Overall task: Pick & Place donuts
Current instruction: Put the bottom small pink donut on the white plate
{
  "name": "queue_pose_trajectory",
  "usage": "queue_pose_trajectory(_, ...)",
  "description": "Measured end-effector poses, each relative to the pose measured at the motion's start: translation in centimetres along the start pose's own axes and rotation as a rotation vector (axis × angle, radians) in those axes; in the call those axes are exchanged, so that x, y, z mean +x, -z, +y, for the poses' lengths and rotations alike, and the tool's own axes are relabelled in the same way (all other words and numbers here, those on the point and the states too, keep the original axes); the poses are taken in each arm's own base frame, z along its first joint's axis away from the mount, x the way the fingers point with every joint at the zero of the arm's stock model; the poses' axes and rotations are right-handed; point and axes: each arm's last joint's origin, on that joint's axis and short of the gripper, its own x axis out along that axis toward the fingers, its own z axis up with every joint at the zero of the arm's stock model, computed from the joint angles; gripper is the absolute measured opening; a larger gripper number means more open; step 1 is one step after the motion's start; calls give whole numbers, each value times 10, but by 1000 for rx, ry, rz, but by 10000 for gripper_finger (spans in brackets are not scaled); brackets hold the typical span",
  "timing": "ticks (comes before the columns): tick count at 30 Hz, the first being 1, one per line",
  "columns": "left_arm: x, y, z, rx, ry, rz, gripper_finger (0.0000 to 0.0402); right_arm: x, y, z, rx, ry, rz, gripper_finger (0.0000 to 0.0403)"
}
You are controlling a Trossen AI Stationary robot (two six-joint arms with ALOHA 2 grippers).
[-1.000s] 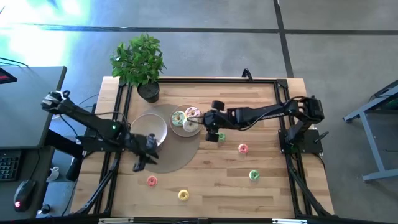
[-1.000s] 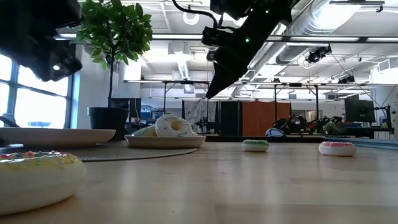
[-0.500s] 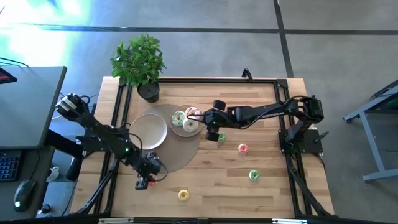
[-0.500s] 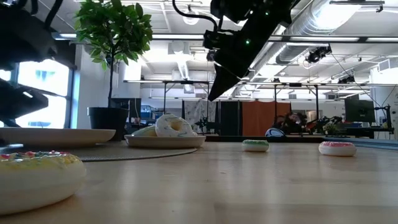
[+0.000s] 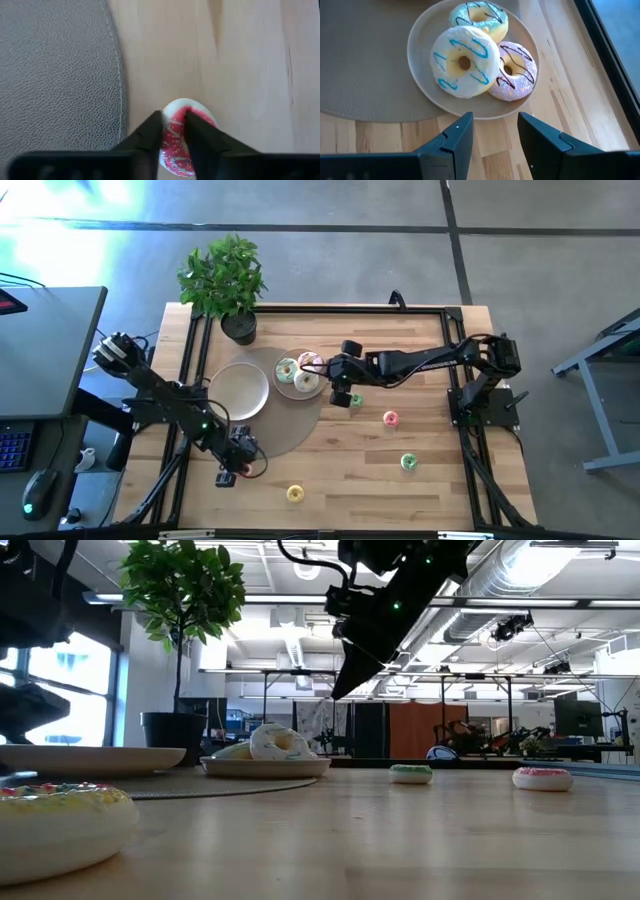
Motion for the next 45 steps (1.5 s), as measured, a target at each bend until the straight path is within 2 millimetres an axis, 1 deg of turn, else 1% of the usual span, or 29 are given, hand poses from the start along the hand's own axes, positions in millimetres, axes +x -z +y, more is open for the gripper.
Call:
queue_pose_trajectory(3,-8,-7,-3,1,-28,-44,19,0,0,0,0,0,1,152)
queue_pose_trajectory(4,-12,-10,-5,6,-29,-67,11,0,0,0,0,0,0,152)
queue_pose_trajectory(7,-31,-19,-9,-11,-84,-118,18,0,0,0,0,0,0,152)
queue_pose_trajectory(10,-53,-19,-5,-17,-221,-106,20,0,0,0,0,0,0,152)
queue_pose_trajectory(12,-66,-18,-1,14,-303,-116,14,0,0,0,0,0,0,152)
queue_pose_trajectory(14,-76,-14,5,73,-387,-131,7,0,0,0,0,0,0,152)
queue_pose_trajectory(16,-86,-12,14,97,-478,-140,4,0,0,0,0,0,-1,152)
queue_pose_trajectory(18,-95,-11,29,66,-552,-109,4,0,0,0,0,0,-2,152)
queue_pose_trajectory(20,-102,-12,45,-5,-611,-81,8,0,-1,0,2,0,-8,152)
queue_pose_trajectory(24,-110,-21,76,-181,-681,-73,17,0,-2,0,-18,0,-22,152)
queue_pose_trajectory(27,-114,-27,98,-281,-655,-64,18,0,-3,0,-34,-2,-33,152)
queue_pose_trajectory(32,-119,-37,134,-381,-575,-81,19,0,-4,0,-50,-7,-44,152)
queue_pose_trajectory(35,-124,-35,151,-414,-575,-57,19,0,-4,1,-65,-27,-44,152)
queue_pose_trajectory(39,-118,-30,171,-423,-576,11,20,0,-5,1,-64,-32,-50,152)
queue_pose_trajectory(43,-109,-25,186,-451,-590,61,20,0,-5,1,-64,-32,-50,152)
queue_pose_trajectory(45,-103,-27,192,-448,-585,64,20,0,-5,1,-64,-29,-50,152)
